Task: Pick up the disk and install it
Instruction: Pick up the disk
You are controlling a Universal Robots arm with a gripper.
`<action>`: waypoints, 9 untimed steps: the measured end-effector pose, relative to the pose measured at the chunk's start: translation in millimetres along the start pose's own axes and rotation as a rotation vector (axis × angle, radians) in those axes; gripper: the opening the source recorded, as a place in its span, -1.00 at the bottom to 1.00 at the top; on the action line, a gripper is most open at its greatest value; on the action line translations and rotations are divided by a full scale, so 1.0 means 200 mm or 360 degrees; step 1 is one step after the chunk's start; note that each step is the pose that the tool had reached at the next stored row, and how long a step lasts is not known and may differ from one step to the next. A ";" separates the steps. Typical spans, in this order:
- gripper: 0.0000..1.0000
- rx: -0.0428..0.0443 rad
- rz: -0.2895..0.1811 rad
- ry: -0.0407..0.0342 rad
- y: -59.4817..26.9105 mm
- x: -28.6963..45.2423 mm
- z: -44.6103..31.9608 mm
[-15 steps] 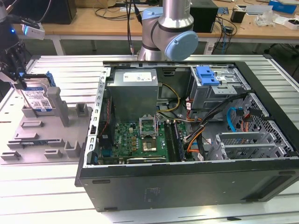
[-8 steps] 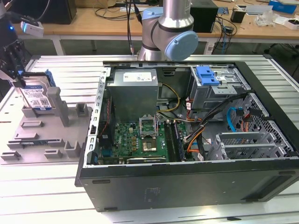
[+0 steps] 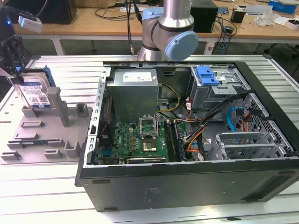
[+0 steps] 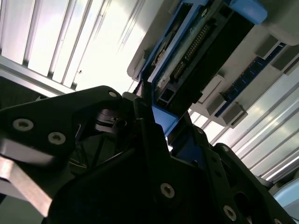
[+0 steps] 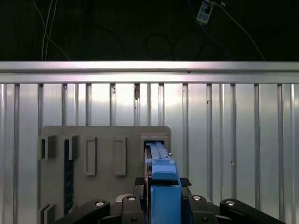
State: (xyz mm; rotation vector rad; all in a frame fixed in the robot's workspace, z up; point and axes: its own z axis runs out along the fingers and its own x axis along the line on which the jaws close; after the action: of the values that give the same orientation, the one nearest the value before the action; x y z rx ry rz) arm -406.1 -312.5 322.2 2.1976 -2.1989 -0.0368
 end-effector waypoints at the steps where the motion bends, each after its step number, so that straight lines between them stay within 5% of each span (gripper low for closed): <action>1: -0.27 0.0000 0.0000 0.0000 0.000 0.000 -0.012; 9: -0.27 0.0000 0.0000 0.0000 0.003 0.001 -0.080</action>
State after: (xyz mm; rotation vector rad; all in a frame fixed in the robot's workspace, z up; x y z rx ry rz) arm -406.1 -312.5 338.3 2.1977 -2.1990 -0.0368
